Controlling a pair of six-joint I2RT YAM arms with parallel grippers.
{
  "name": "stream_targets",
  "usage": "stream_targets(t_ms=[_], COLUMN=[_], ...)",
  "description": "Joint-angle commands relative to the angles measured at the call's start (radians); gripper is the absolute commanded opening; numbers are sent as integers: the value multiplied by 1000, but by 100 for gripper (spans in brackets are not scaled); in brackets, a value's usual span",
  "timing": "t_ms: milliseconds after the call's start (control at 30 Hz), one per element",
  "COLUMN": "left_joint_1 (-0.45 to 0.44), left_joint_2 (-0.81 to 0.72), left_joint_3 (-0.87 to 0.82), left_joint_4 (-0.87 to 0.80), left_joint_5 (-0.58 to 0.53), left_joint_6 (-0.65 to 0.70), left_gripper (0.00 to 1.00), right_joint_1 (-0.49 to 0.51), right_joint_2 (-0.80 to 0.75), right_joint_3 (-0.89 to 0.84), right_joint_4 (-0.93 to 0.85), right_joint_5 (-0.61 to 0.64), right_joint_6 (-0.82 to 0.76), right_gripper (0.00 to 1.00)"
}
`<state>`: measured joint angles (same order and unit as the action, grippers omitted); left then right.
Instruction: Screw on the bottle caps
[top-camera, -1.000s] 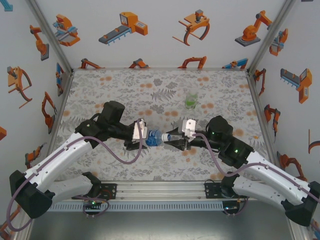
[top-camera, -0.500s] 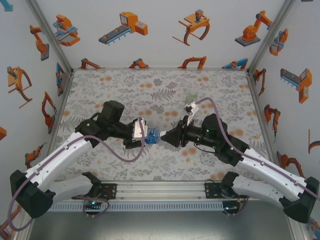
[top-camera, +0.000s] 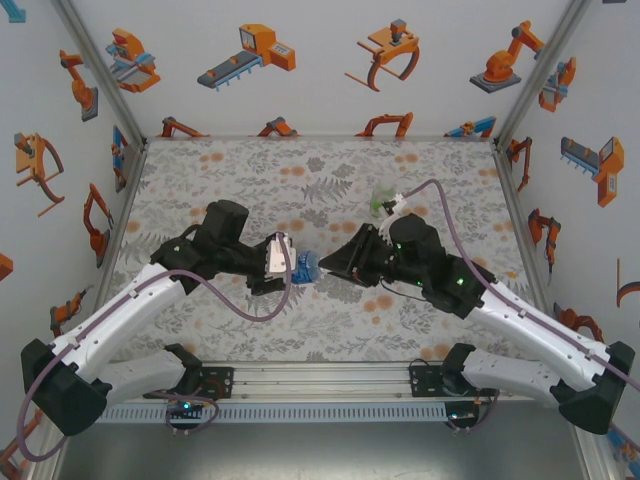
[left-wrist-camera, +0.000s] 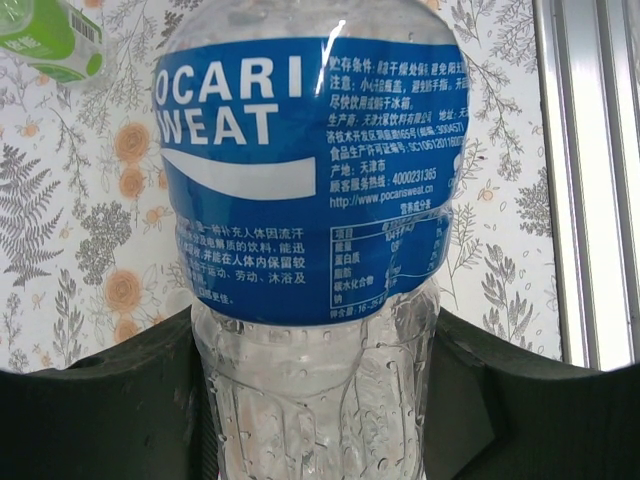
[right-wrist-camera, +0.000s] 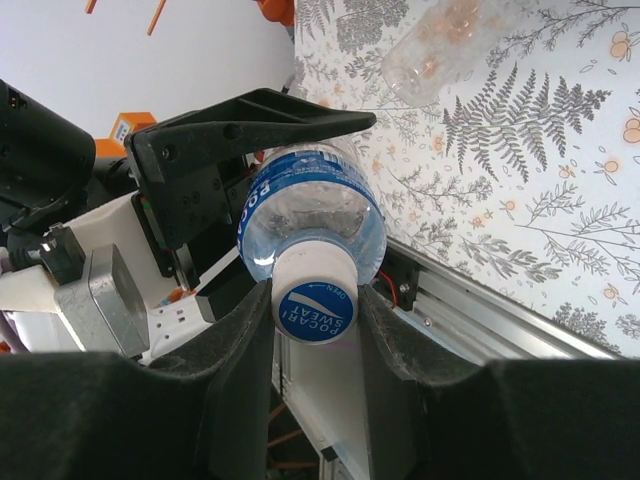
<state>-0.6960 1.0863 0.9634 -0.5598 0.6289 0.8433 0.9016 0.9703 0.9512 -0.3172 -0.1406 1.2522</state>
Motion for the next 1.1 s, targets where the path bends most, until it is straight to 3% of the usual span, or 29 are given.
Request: stream_targets(t_ms=[0,100,200,367,533,700,1067], left_joint_1=[-15,-15,-14,-13,-15,-15,-15], left_joint_2=[-7,-8,-9,-12,-13,-13,-18], left_joint_3=[22,23,23,22,20,21,23], left_joint_4=[-6,-6,-6,-6,-15,-18,-28], left_joint_5=[84,83,80,85,98,123,157], left_joint_6=[13,13,14,14,24,29,43], left_gripper=[0,0,0,0,0,0,0], right_joint_1=[-1,-1,-1,-1,-2,-1,-1], right_joint_2=[-11,-35,-65,-108,-81,-47,-47], right_joint_3=[77,124,130,66,94,107,54], right_joint_4=[-33,-78,-54,41,-16,-28,20], right_joint_5=[75,103,75,-199,-398,-457,-433], right_joint_6=[-162,-384,-643,-1234,-1589,-1718,-1723], right_gripper=[36,50,53,56,59,58,49])
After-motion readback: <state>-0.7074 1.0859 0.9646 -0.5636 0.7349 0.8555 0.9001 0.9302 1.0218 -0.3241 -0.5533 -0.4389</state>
